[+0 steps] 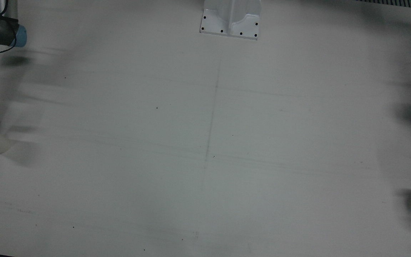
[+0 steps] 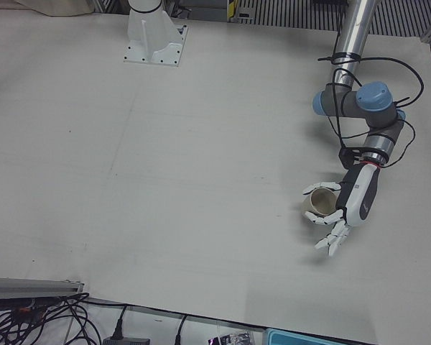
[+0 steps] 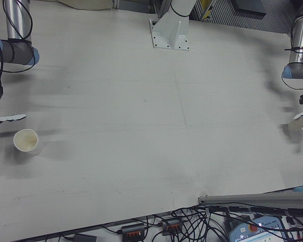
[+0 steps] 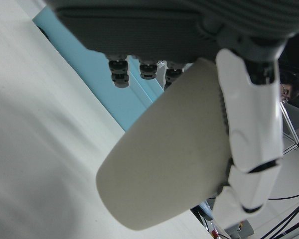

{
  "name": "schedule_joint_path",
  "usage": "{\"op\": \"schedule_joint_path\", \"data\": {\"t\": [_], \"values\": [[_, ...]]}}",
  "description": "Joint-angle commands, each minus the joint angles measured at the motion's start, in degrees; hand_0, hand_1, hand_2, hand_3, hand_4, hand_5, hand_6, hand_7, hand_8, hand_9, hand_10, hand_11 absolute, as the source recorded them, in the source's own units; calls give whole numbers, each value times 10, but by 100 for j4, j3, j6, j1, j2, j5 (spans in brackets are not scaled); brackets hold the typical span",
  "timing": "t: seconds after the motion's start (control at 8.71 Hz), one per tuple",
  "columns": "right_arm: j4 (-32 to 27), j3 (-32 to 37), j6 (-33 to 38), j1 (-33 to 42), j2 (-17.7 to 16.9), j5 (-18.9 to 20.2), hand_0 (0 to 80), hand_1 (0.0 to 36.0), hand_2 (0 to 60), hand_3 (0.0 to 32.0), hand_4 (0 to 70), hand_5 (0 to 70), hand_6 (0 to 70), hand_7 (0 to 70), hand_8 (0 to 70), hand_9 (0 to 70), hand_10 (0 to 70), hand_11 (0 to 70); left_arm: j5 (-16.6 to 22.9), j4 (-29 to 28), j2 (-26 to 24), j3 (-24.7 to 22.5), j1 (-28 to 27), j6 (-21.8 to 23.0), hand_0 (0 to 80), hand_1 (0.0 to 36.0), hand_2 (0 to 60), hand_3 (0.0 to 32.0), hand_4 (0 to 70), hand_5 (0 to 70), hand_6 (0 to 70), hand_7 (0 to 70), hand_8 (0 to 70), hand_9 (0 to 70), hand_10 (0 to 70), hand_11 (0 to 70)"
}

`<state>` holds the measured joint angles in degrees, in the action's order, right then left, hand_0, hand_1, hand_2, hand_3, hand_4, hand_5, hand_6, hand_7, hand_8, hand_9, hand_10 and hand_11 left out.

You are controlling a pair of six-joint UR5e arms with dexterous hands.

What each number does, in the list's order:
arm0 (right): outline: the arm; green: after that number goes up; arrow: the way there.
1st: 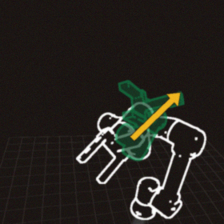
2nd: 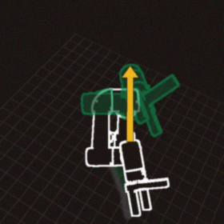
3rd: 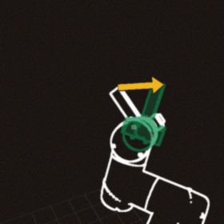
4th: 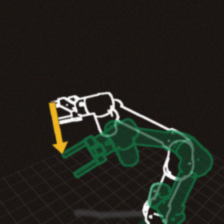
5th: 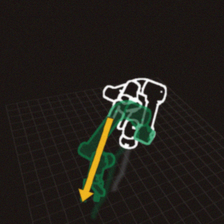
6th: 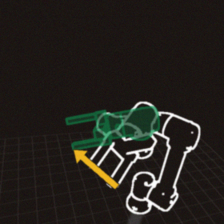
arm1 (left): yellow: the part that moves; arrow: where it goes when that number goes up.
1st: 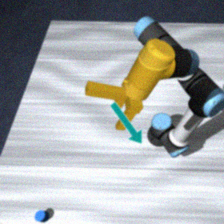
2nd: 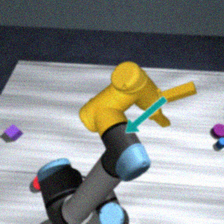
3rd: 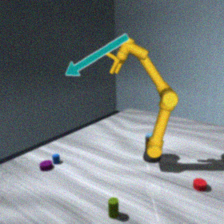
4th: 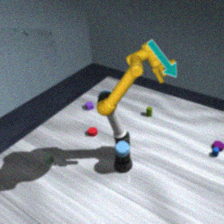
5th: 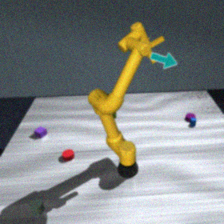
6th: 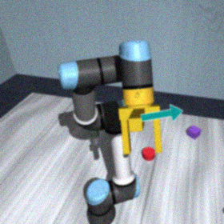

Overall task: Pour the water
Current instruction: 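Close the right hand around the white cup and lift it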

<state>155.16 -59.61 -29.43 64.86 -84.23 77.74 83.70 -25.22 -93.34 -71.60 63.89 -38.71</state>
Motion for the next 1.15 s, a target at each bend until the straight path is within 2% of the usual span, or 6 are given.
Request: {"op": "schedule_joint_path", "data": {"t": [0.0,0.34,0.57,0.8,0.92,1.03], "values": [[5,-50,-142,-428,29,-460,488,100,0,0,44,154,73,151,68,64,0,0,-3,-115,44,67,0,-5,544,360,600,0,700,700,99,158,74,33,71,117],[40,-59,-203,-561,187,-566,507,123,0,0,82,172,88,170,76,75,0,0,-3,-194,44,155,0,4,533,346,600,0,700,700,99,156,75,34,76,122],[75,-147,-265,-693,231,-751,524,139,0,0,129,193,111,205,105,111,0,0,-3,-212,52,155,0,13,528,337,600,0,700,700,102,158,76,35,78,124],[102,-287,-396,-702,258,-752,580,178,0,0,256,292,202,339,194,243,16,34,6,-247,53,208,0,13,526,328,600,0,700,700,104,158,76,36,80,127],[154,-296,-405,-711,258,-752,626,205,25,0,357,469,336,503,326,434,152,237,6,-316,44,304,0,4,523,323,600,0,700,700,104,158,76,36,82,128],[285,-357,-406,-702,267,-752,770,270,240,0,449,700,548,700,534,700,419,605,6,-361,44,348,0,-5,520,318,600,0,700,700,104,159,77,37,83,129]]}}
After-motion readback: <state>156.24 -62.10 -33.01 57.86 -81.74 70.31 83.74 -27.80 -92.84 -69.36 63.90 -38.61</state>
